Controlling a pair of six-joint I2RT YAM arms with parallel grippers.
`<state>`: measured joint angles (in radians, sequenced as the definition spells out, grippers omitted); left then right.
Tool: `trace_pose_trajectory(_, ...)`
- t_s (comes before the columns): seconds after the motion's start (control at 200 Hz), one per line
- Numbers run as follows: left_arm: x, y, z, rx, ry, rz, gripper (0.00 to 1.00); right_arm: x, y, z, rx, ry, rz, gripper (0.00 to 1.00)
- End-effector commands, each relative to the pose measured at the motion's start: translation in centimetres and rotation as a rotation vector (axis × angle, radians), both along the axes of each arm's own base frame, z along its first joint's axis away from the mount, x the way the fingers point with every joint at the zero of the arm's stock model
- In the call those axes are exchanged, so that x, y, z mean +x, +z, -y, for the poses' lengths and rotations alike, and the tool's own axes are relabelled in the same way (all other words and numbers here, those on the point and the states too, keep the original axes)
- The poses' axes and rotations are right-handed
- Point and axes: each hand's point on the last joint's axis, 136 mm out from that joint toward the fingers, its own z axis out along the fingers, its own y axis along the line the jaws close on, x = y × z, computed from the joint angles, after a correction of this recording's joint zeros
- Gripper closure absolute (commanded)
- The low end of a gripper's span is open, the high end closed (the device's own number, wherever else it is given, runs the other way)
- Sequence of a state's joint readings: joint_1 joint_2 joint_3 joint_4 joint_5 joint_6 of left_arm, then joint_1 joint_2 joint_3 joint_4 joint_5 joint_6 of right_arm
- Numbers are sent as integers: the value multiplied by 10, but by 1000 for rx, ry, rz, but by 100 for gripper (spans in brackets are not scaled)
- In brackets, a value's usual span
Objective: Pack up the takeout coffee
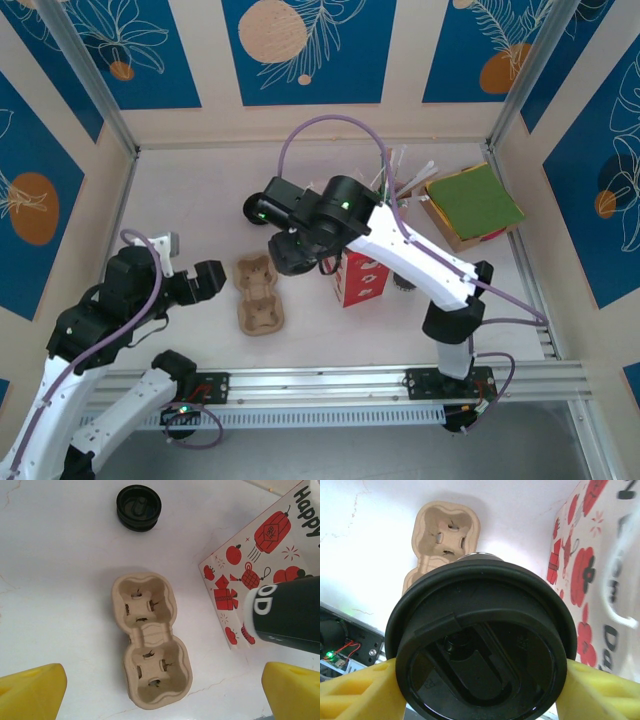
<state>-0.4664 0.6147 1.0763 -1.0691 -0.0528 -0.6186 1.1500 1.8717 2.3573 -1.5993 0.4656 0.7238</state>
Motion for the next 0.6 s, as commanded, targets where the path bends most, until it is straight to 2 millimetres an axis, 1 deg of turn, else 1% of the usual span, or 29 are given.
trace_pose_trajectory(0.0,5,12,3,-12,-10,25,0,-8,16,23,0,-11,30,31)
trace_pose_trajectory(0.235,9,15,15,-73,-30,24,0,-20,29,47,32,-32,48,31)
trace_pose_trajectory(0.595,18,11,34,-129,-66,-8,0,-34,52,87,98,-64,81,32)
